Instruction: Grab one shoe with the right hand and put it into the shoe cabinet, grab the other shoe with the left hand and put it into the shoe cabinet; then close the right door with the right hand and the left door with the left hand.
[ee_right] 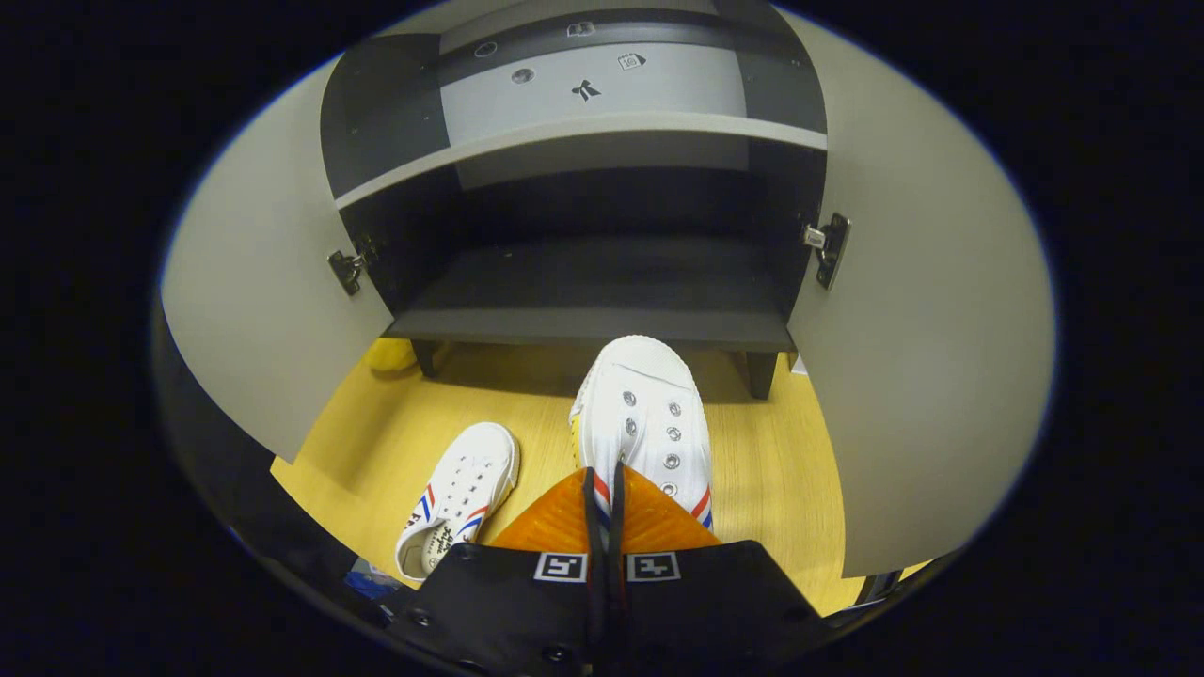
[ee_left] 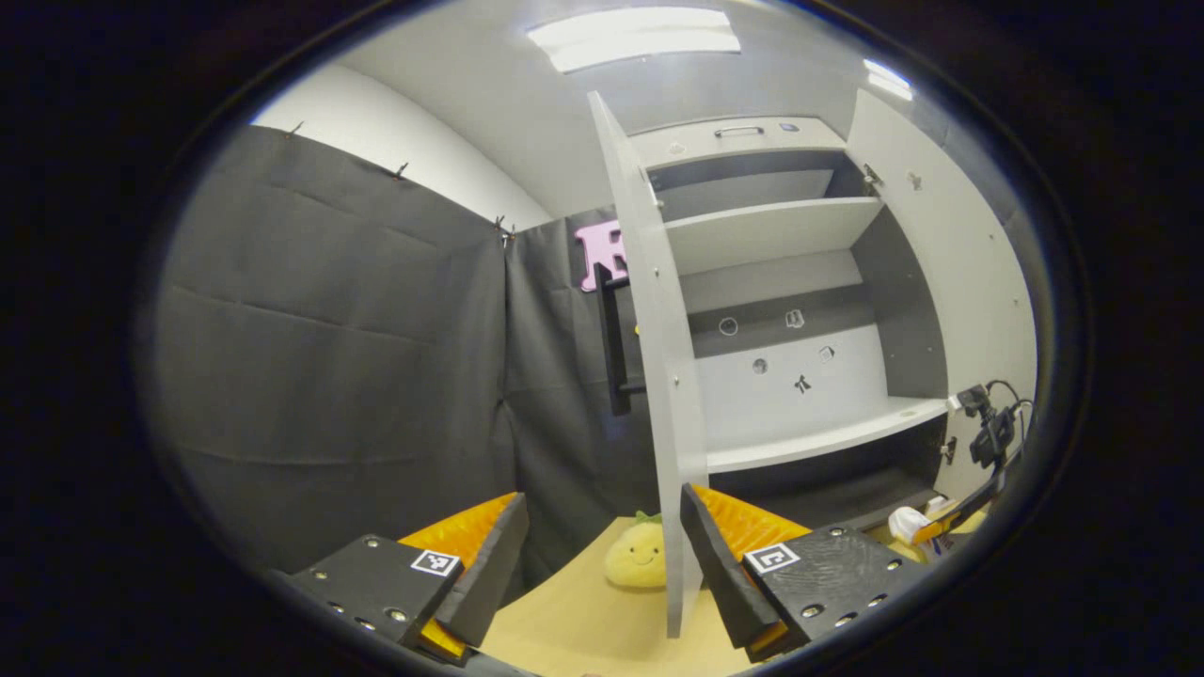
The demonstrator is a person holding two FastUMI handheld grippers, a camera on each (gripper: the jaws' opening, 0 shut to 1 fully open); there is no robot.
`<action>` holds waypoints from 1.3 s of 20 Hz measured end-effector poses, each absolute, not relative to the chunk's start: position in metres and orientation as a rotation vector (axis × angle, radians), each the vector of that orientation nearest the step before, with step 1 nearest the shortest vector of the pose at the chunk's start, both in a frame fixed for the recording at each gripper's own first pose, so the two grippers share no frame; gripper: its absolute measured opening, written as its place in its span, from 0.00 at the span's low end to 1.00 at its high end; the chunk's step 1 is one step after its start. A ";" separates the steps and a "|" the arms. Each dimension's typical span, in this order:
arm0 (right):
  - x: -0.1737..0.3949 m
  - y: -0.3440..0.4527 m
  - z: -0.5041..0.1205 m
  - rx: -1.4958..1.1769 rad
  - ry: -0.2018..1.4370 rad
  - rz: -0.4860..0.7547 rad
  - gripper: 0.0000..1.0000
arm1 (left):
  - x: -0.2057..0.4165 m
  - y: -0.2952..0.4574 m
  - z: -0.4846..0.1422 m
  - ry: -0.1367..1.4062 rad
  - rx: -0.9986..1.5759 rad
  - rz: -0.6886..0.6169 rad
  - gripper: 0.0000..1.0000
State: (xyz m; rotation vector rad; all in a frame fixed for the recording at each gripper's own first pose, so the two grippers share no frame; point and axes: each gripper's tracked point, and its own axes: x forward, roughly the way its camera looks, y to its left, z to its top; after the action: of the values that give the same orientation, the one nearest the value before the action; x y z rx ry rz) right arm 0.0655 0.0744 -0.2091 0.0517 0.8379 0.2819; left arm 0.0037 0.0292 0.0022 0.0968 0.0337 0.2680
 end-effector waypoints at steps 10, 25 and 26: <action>0.091 0.084 -0.097 0.061 0.638 0.333 0.01 | 0.001 0.026 0.007 0.021 0.089 0.237 0.94; 0.209 0.092 0.016 0.136 0.398 0.306 0.01 | 0.003 0.036 0.003 0.025 0.096 0.322 0.94; 0.217 0.093 0.020 0.140 0.391 0.303 0.01 | 0.003 0.038 0.003 0.027 0.096 0.331 0.94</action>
State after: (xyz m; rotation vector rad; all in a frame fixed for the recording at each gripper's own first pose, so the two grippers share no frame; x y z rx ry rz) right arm 0.2172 0.0931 0.0199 0.1400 0.3912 0.3029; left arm 0.0033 0.0376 0.0031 0.0958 0.0269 0.3312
